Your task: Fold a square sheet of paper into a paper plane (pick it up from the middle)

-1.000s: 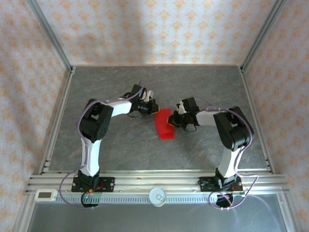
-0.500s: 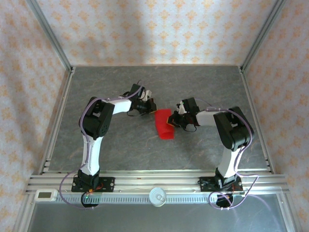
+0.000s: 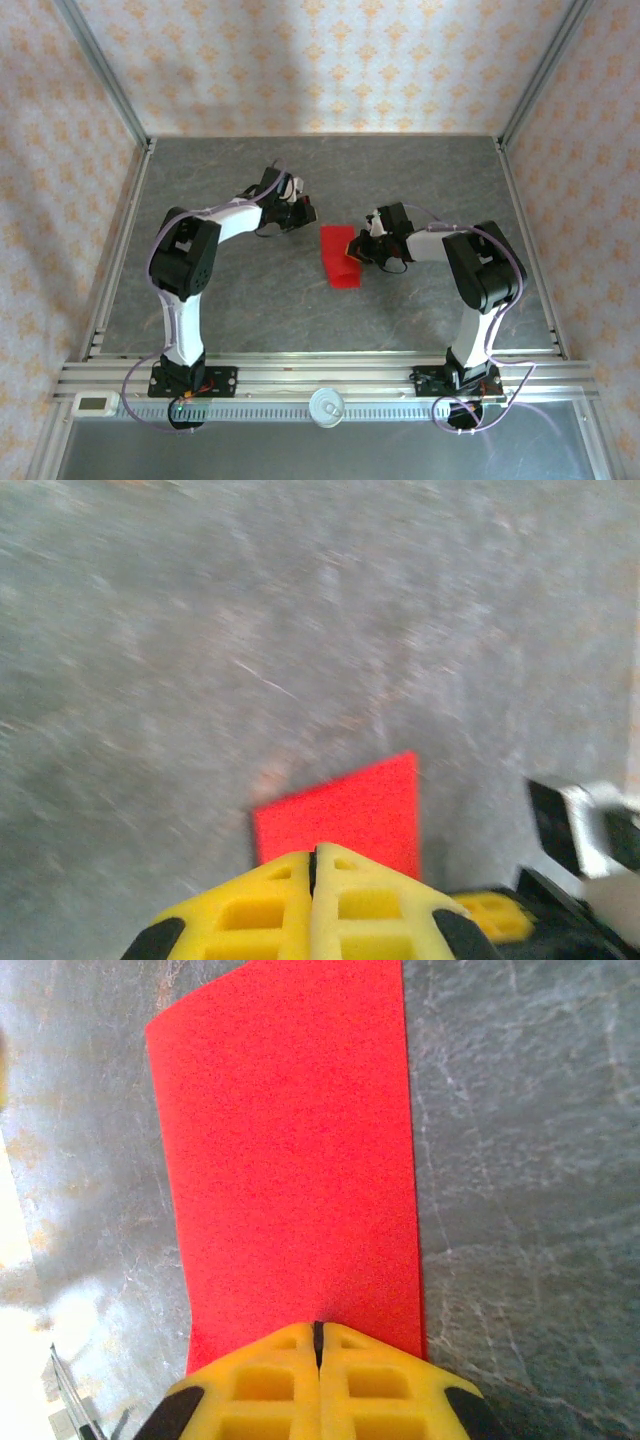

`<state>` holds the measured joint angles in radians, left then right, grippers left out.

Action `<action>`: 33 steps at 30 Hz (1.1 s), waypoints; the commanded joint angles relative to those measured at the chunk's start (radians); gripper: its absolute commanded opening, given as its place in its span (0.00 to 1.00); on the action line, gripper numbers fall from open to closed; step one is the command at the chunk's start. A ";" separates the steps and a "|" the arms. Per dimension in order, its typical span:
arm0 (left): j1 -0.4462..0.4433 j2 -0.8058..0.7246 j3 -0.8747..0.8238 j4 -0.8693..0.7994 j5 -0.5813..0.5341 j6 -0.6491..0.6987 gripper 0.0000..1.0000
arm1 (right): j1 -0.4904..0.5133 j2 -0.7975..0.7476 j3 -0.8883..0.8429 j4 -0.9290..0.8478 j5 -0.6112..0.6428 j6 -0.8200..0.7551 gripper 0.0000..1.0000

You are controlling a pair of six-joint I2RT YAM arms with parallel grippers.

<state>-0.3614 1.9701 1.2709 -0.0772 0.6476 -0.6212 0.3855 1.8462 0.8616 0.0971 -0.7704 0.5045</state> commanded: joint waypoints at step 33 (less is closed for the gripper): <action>-0.112 -0.085 -0.139 0.005 0.100 0.015 0.00 | -0.005 0.039 -0.075 -0.186 0.158 0.006 0.00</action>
<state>-0.4507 1.9511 1.0981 -0.0315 0.7513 -0.6037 0.3851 1.8370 0.8524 0.1009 -0.7620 0.5056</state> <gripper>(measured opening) 0.049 0.055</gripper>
